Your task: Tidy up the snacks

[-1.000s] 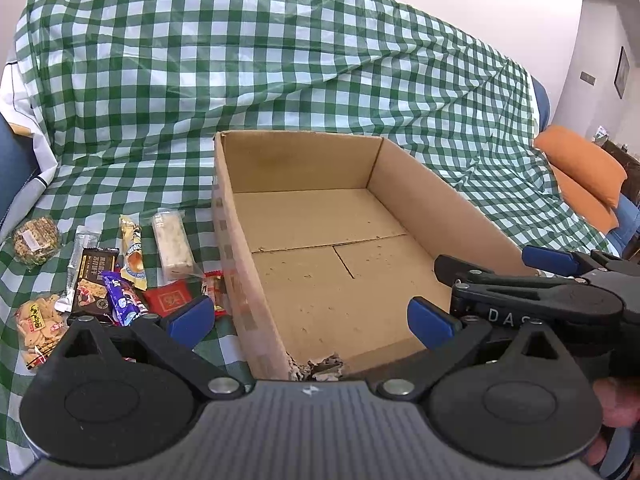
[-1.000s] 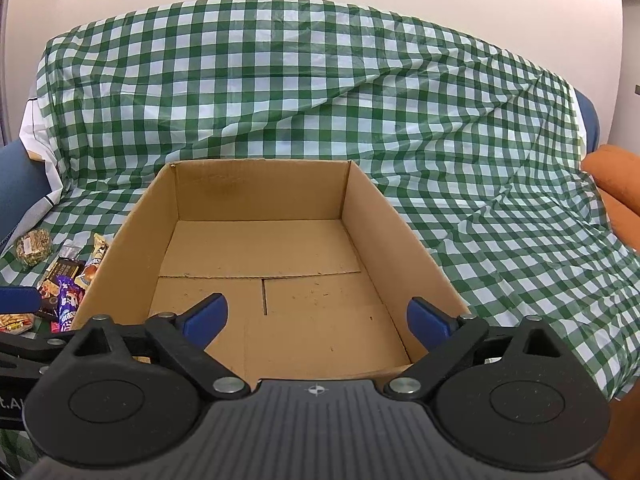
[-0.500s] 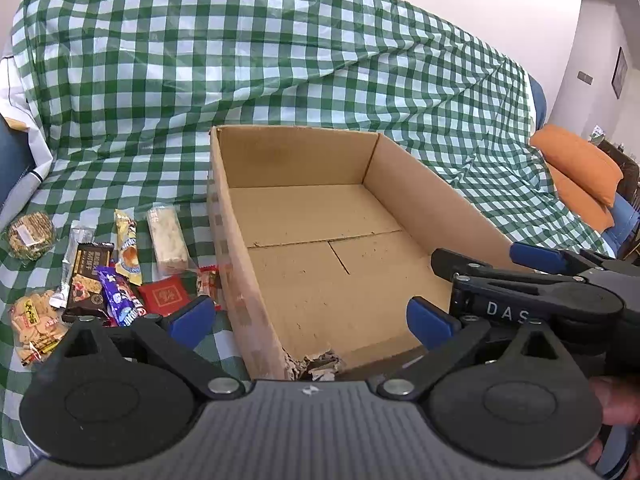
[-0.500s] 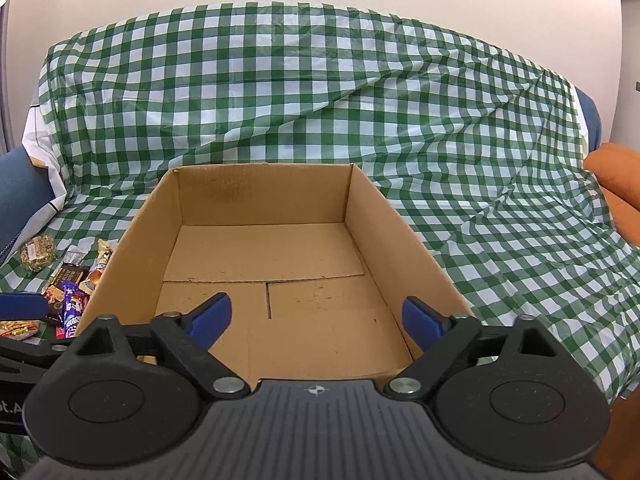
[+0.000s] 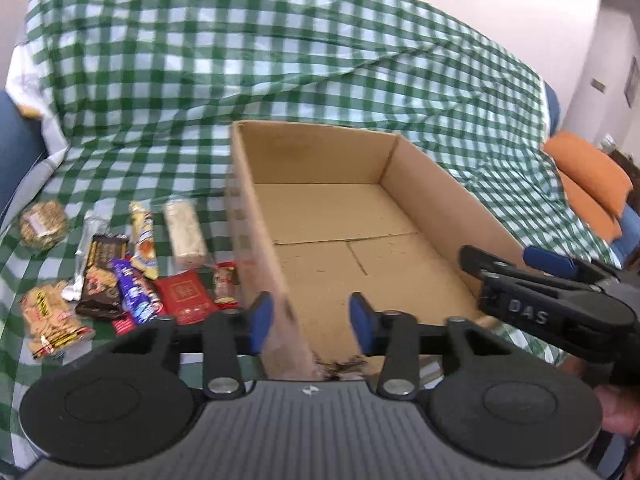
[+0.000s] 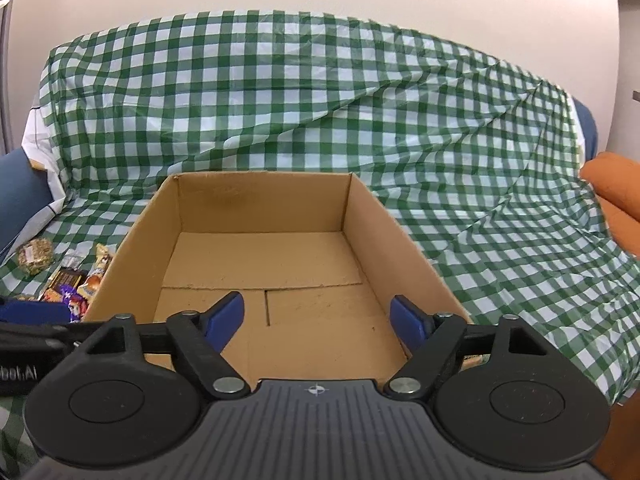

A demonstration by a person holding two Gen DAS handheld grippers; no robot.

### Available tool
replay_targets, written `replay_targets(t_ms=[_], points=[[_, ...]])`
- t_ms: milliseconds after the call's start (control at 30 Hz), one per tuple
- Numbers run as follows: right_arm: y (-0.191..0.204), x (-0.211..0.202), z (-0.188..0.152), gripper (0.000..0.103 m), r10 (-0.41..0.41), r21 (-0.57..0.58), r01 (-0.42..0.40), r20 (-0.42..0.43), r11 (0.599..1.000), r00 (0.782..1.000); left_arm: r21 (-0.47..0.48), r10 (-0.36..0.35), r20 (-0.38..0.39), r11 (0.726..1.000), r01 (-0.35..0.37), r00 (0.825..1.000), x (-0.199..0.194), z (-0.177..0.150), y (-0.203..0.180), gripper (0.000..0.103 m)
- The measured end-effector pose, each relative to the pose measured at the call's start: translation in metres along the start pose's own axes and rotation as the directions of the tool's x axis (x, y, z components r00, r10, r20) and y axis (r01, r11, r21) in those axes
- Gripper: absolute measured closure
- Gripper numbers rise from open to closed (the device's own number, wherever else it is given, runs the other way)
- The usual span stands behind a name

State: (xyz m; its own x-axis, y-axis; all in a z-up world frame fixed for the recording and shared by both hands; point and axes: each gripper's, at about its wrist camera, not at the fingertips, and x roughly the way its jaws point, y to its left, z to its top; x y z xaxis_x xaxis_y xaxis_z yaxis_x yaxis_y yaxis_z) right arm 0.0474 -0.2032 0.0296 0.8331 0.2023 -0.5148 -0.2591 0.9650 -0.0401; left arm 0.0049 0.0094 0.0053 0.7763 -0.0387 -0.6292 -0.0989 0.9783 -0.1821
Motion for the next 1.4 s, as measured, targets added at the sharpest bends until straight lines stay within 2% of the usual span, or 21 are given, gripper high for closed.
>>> replay_targets(t_ms=[33,67,267,433,533,600,633,667,733,800,833,867,933,1033,1133,1200,1400], points=[[0.0,0.0,0.001,0.029,-0.003,0.007,0.003,-0.003,1.0,1.0,-0.015,0.003,-0.004,1.0,-0.003,1.0,-0.001,0.002,0.005,0.072],[0.001,0.0,0.002,0.032,-0.002,0.017,0.003,-0.004,1.0,1.0,-0.027,0.006,-0.008,1.0,-0.006,1.0,-0.002,0.004,0.011,0.072],[0.017,-0.002,0.011,0.032,0.063,0.06,-0.064,0.017,0.996,0.998,-0.113,0.001,-0.103,0.994,-0.012,0.995,-0.012,0.034,0.054,0.072],[0.043,-0.005,0.018,0.032,0.133,0.05,-0.135,0.029,0.99,0.991,-0.099,-0.009,-0.115,0.995,-0.003,0.993,-0.007,0.066,0.099,0.072],[0.062,-0.007,0.022,0.032,0.168,0.024,-0.169,0.041,0.985,0.985,-0.154,-0.005,-0.126,0.988,-0.015,0.992,0.004,0.066,0.134,0.072],[0.076,-0.009,0.021,0.032,0.181,0.004,-0.181,0.055,0.983,0.982,-0.265,-0.03,-0.163,0.964,-0.014,0.986,0.014,0.057,0.164,0.072],[0.082,-0.008,0.021,0.032,0.185,-0.008,-0.185,0.047,0.983,0.982,-0.334,-0.042,-0.202,0.942,-0.029,0.979,0.018,0.051,0.179,0.072],[0.089,-0.008,0.021,0.032,0.193,-0.019,-0.192,0.046,0.981,0.98,-0.421,-0.06,-0.234,0.906,-0.045,0.97,0.022,0.047,0.195,0.071],[0.103,-0.006,0.018,0.032,0.21,-0.048,-0.208,0.044,0.977,0.977,-0.527,-0.074,-0.234,0.847,-0.063,0.969,0.021,0.043,0.218,0.067],[0.118,-0.004,0.017,0.032,0.235,-0.078,-0.231,0.045,0.97,0.971,-0.568,-0.026,-0.239,0.815,-0.118,0.971,0.018,0.043,0.235,0.062],[0.125,-0.003,0.017,0.034,0.252,-0.09,-0.247,0.038,0.965,0.967,-0.582,0.001,-0.244,0.799,-0.148,0.97,0.017,0.042,0.242,0.054],[0.133,-0.001,0.016,0.041,0.265,-0.106,-0.26,0.032,0.96,0.964,-0.603,0.031,-0.253,0.777,-0.183,0.967,0.016,0.041,0.251,0.047],[0.147,0.003,0.015,0.046,0.293,-0.137,-0.287,0.029,0.948,0.956,-0.635,0.071,-0.276,0.735,-0.238,0.959,0.014,0.039,0.265,0.045],[0.169,0.016,0.015,0.046,0.335,-0.165,-0.332,-0.008,0.929,0.942,-0.677,0.104,-0.308,0.674,-0.295,0.946,0.012,0.033,0.282,0.045],[0.192,0.033,0.012,0.046,0.372,-0.177,-0.379,-0.07,0.908,0.925,-0.692,0.103,-0.333,0.649,-0.317,0.937,0.016,0.028,0.293,0.044],[0.209,0.046,0.009,0.046,0.379,-0.191,-0.395,-0.116,0.898,0.918,-0.693,0.104,-0.343,0.643,-0.326,0.934,0.016,0.026,0.293,0.043],[0.246,0.091,-0.01,0.047,0.289,-0.25,-0.349,-0.245,0.903,0.925,-0.653,0.133,-0.382,0.662,-0.369,0.915,0.03,0.026,0.287,0.032]])
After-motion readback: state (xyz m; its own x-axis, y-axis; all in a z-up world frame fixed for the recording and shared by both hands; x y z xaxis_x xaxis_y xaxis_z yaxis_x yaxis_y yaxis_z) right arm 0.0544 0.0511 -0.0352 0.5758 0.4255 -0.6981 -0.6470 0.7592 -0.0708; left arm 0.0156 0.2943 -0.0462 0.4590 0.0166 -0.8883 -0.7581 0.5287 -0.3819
